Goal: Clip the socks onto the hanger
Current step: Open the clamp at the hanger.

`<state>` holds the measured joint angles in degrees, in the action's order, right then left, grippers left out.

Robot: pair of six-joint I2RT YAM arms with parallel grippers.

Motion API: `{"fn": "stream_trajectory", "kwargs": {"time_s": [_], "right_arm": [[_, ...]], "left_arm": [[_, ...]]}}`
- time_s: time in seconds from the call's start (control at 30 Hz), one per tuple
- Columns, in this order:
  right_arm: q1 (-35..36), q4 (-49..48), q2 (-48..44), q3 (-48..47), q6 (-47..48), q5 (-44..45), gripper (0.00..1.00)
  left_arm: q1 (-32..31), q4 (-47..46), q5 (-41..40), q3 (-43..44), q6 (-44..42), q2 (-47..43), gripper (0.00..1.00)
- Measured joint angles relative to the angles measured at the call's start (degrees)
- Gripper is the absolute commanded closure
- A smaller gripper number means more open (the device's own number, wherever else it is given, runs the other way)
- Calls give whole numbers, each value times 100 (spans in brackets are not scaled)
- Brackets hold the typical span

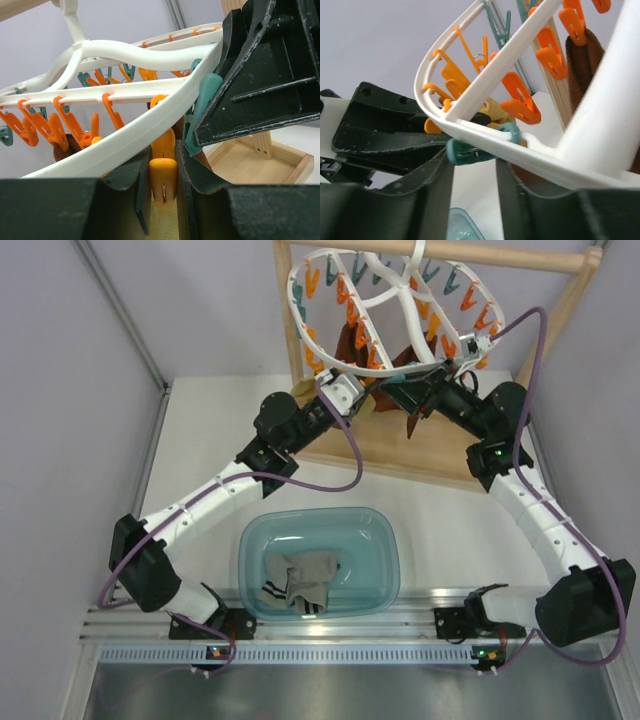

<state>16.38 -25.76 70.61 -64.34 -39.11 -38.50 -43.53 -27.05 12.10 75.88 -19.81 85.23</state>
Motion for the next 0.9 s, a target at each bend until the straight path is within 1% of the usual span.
{"fn": "stream_trajectory", "kwargs": {"time_s": [0.03, 0.1, 0.13, 0.17, 0.2, 0.23, 0.27, 0.37, 0.4, 0.57, 0.9], "right_arm": [[0, 7, 35, -9, -39, 37, 75], [0, 13, 74, -26, -70, 46, 85], [0, 13, 81, -28, -96, 52, 92], [2, 7, 83, -28, -103, 72, 96], [0, 4, 81, -31, -107, 81, 100], [0, 7, 81, -31, -109, 94, 100], [0, 9, 83, -31, -114, 96, 100], [0, 9, 81, -31, -114, 90, 100], [0, 11, 81, -31, -114, 92, 100], [0, -2, 79, -31, -120, 92, 100], [11, -94, 70, -31, -203, 92, 100]], "left_arm": [[-4, 13, 2, 0, 0, 0, 78], [2, 11, -55, 0, -2, 0, 76], [11, 13, -96, 0, -2, -2, 73], [13, 22, -109, 0, 0, -2, 69], [11, 31, -120, 0, 0, -2, 68], [0, 52, -127, -2, -11, -2, 66], [0, 59, -140, -2, -17, -2, 59], [2, 94, -238, -2, -28, -2, 56], [2, 105, -269, -2, -28, -2, 53], [4, 192, -356, -4, -24, -2, 53], [-76, 315, -208, -37, 44, 0, 51]]}}
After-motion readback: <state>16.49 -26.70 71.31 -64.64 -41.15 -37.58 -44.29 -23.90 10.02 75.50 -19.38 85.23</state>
